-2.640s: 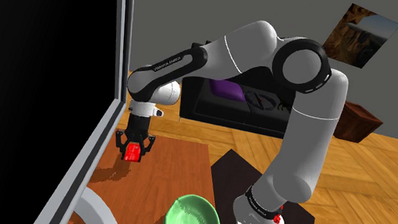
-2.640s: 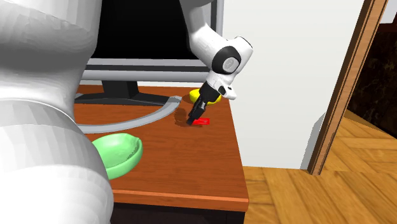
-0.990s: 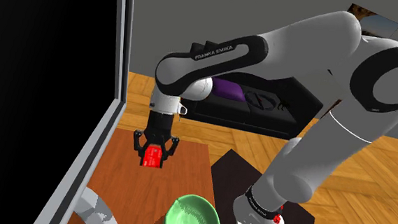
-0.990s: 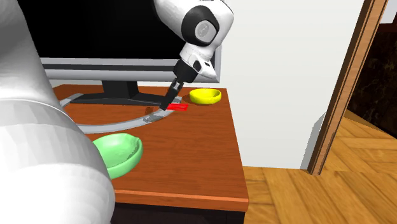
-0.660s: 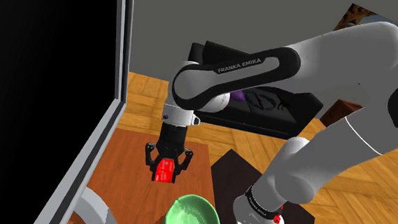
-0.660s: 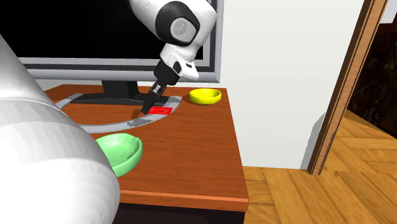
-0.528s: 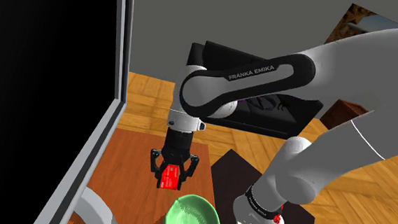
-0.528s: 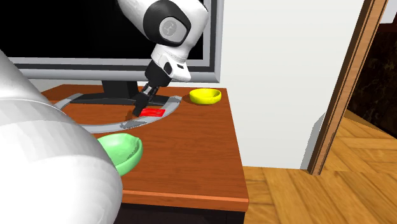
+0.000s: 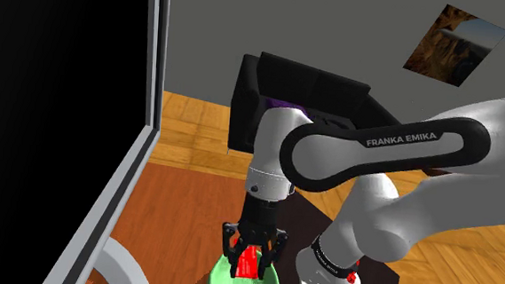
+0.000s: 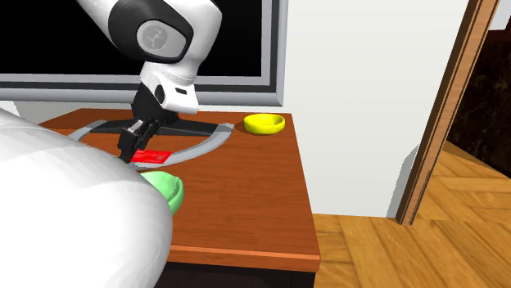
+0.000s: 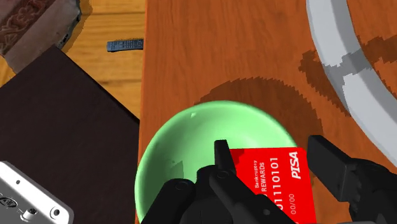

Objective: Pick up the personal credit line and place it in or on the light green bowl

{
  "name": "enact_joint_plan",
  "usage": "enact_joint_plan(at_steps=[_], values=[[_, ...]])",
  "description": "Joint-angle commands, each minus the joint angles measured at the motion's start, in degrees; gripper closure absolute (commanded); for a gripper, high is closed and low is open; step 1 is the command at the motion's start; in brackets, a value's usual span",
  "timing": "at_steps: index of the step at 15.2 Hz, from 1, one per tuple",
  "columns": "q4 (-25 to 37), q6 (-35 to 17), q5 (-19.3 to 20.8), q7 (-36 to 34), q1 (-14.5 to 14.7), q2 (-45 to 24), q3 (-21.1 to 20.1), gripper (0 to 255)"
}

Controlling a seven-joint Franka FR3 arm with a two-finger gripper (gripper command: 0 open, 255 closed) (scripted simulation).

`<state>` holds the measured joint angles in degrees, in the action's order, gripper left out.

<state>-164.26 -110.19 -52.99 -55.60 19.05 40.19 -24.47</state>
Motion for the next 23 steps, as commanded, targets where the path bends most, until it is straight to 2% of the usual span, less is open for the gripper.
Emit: enact_joint_plan(at_steps=[1, 2, 7, 17, 23], values=[[-3.1, 1.1, -2.3, -2.3, 2.8, 5.2, -0.9, 255], [-3.8, 1.4, -2.8, -2.9, 3.5, 6.4, -1.1, 255], [-5.4, -3.2, -5.8, 0.2, 3.9, 2.6, -3.1, 255], [-7.0, -13.7, -13.0, 8.0, 4.0, -8.3, -7.4, 255], [-7.0, -13.7, -13.0, 8.0, 4.0, -8.3, -7.4, 255]])
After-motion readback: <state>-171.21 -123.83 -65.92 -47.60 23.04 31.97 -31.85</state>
